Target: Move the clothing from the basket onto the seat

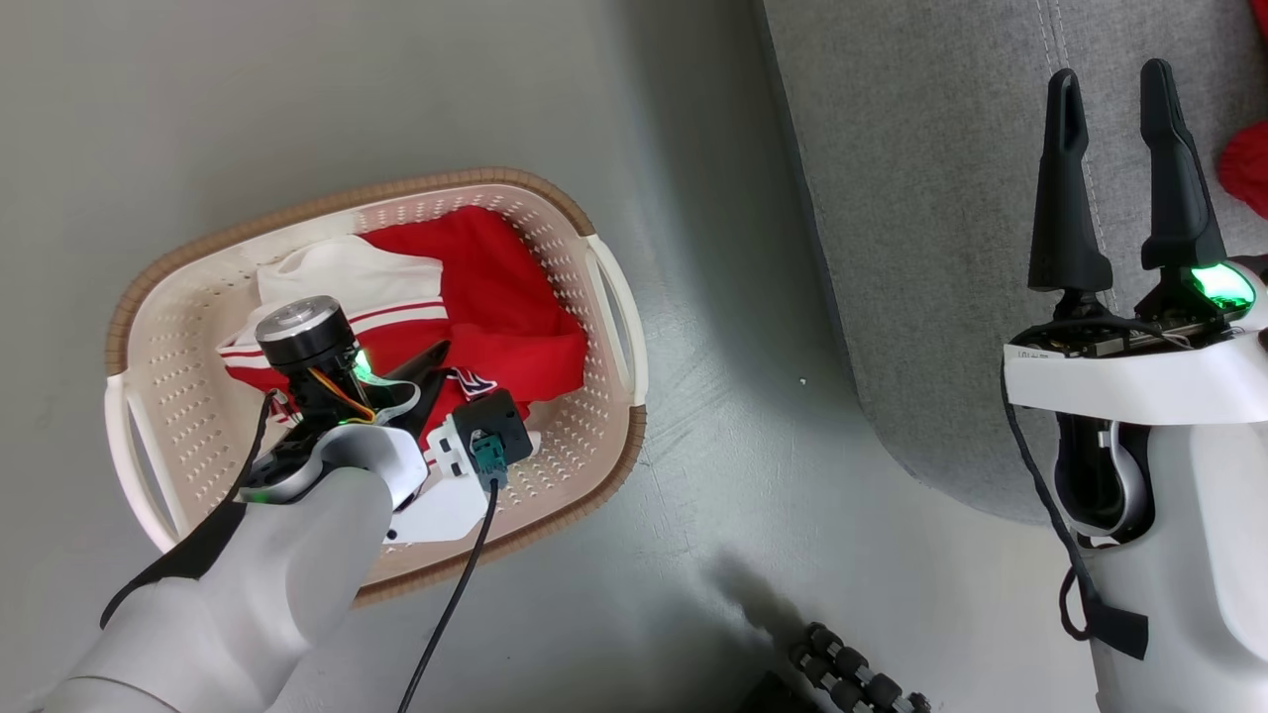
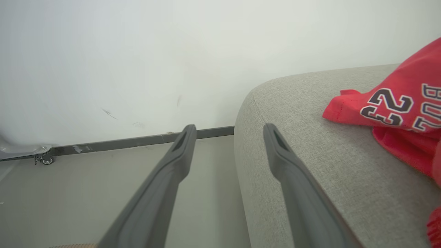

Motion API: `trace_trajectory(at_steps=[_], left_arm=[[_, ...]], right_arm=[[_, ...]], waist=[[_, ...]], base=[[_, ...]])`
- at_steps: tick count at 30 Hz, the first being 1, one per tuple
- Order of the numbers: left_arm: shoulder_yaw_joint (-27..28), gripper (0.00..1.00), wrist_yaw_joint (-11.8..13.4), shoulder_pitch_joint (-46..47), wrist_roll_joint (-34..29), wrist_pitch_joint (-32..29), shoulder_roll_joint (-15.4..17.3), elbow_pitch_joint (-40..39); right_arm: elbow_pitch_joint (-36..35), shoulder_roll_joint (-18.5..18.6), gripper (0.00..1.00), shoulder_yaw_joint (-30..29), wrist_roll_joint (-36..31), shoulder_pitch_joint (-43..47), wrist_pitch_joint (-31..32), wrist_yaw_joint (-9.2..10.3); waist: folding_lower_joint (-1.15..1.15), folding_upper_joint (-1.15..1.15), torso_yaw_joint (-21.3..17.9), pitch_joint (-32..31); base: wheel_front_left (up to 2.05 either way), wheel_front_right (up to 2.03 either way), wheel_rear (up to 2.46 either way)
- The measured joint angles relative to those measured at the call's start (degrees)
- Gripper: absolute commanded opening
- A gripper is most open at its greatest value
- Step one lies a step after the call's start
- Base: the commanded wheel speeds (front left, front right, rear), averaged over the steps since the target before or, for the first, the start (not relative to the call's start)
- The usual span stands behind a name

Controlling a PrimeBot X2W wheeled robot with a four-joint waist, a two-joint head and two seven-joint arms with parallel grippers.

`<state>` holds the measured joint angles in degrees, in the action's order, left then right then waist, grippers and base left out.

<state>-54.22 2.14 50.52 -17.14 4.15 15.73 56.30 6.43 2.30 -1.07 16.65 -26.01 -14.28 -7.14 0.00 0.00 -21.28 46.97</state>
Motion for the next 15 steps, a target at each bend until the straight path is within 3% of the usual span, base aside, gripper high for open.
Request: trace_trajectory(at_steps=[15], left_arm=[[3.8,0.0,3.5,0.0,4.0,3.6,-0.9,-3.5]], right_arm=[[1.2,0.0,1.0,-0.8,-3.2,0.2,0.0,0.0]], waist=[[0.0,0.0,3.1,-3.5]], base=[[0.0,0.0,0.0]])
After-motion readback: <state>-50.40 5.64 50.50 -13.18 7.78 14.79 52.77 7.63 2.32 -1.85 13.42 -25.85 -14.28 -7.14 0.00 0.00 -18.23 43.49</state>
